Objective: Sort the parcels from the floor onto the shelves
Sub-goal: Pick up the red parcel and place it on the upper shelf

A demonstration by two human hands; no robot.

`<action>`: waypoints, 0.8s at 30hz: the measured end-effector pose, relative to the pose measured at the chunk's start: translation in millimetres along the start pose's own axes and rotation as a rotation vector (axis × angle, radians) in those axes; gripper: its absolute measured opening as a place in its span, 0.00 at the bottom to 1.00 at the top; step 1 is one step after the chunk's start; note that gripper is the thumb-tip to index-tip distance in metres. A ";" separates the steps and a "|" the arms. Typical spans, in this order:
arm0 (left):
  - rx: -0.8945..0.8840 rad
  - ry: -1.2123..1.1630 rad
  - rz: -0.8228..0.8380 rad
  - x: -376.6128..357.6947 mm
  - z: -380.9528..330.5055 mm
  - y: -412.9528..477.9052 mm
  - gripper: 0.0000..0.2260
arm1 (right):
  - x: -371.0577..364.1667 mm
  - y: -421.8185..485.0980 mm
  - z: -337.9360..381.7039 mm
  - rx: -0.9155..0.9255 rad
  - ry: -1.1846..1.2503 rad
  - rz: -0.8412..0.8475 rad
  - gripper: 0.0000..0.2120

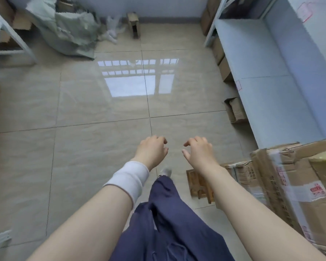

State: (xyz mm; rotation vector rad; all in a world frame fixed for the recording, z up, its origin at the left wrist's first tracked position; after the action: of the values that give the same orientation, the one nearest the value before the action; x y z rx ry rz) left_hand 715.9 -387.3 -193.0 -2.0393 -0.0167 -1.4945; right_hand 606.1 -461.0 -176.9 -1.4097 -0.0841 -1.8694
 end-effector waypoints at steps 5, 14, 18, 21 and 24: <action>-0.139 0.101 -0.038 58.8 -45.6 84.9 0.15 | 57.9 62.2 -38.6 -0.109 0.112 -0.114 0.15; -0.377 0.248 -0.072 140.7 -144.8 200.2 0.15 | 168.7 121.8 -116.1 -0.290 0.199 -0.317 0.14; -0.517 0.309 -0.046 157.0 -201.1 243.9 0.16 | 200.7 122.3 -165.8 -0.453 0.251 -0.385 0.15; -0.654 0.375 -0.043 169.8 -249.3 269.8 0.16 | 222.0 118.6 -198.9 -0.574 0.281 -0.462 0.15; -0.803 0.414 -0.045 185.4 -294.6 291.0 0.16 | 242.6 115.6 -219.6 -0.692 0.306 -0.536 0.15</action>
State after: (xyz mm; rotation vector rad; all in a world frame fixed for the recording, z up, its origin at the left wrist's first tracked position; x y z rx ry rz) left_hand 631.2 -825.4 -110.8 -2.2404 0.8266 -2.1557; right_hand 482.9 -776.5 -101.3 -1.6209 0.4136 -2.7121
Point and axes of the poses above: each hand's wrist, its own y-axis towards the middle knuckle, its own x-axis out of the back of the hand, z = x × y, the point moved 10 cm from there along y, towards the middle knuckle, and after that the axes turned 13 degrees about y, right-handed, at the moved point
